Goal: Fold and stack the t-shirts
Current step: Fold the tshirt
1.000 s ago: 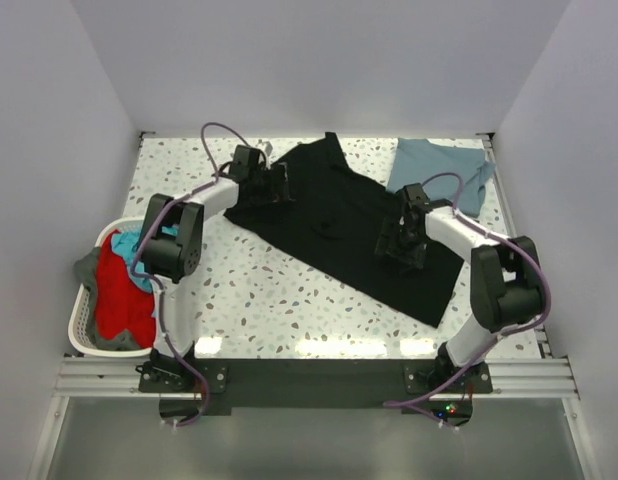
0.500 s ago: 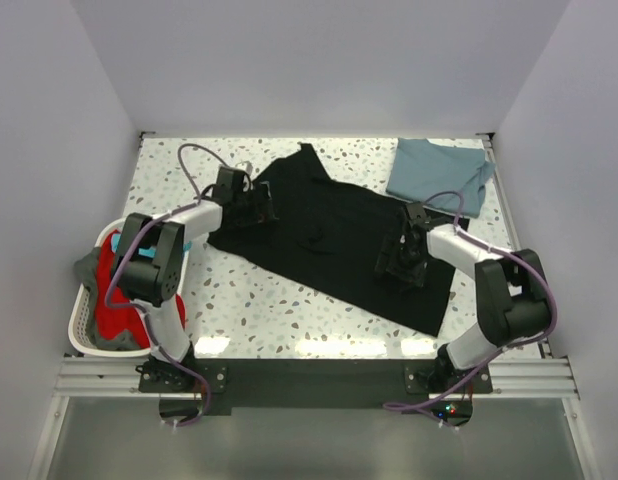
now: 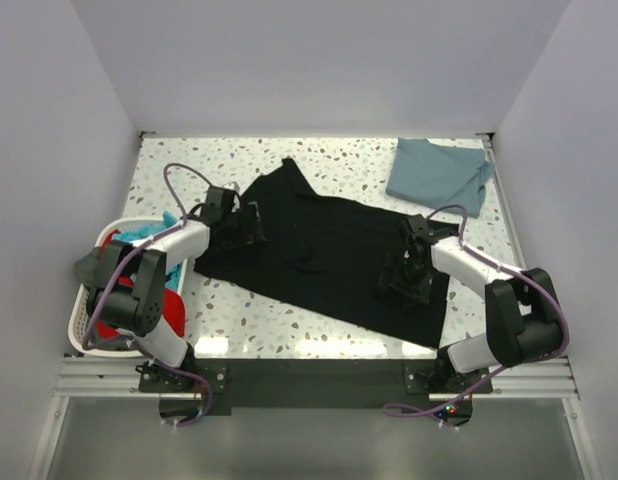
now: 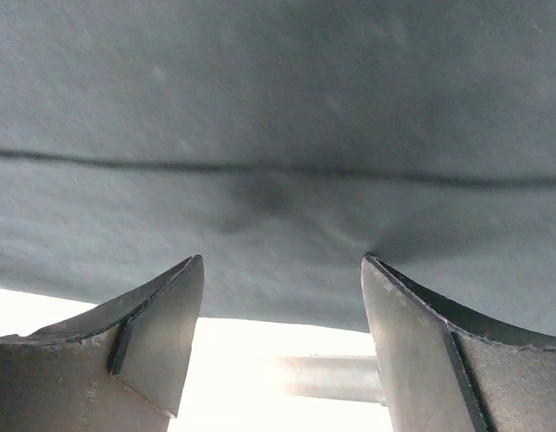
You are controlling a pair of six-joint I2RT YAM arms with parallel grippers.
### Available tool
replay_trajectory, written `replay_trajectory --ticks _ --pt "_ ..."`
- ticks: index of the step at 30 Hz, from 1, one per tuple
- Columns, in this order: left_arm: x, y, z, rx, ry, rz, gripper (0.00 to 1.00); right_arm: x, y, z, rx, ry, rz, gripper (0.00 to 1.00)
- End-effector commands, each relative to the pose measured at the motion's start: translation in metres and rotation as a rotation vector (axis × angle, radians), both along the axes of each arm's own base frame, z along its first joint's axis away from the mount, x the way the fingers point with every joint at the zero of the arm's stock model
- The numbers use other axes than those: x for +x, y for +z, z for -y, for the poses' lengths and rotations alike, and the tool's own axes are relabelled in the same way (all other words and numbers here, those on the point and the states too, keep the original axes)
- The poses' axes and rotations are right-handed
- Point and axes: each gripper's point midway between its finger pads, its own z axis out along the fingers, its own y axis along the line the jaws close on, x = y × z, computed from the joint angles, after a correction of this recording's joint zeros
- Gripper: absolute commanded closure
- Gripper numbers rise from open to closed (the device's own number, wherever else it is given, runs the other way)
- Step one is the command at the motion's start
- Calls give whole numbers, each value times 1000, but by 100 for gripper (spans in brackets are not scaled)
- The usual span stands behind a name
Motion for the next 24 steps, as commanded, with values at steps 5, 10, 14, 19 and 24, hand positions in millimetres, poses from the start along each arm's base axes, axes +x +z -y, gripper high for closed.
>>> replay_trajectory --ticks 5,10,14,19,24 --pt "15 54 -9 64 12 105 0 21 60 8 -55 5 110 23" --pt "35 78 17 53 -45 175 0 47 67 0 -35 25 182 23" --pt "38 76 50 -18 -131 191 0 56 48 -4 -35 46 169 23" --pt "34 50 70 -51 -181 149 0 57 21 -2 -52 58 147 23" --pt "21 19 65 -16 -208 99 0 39 -3 7 -85 61 83 23"
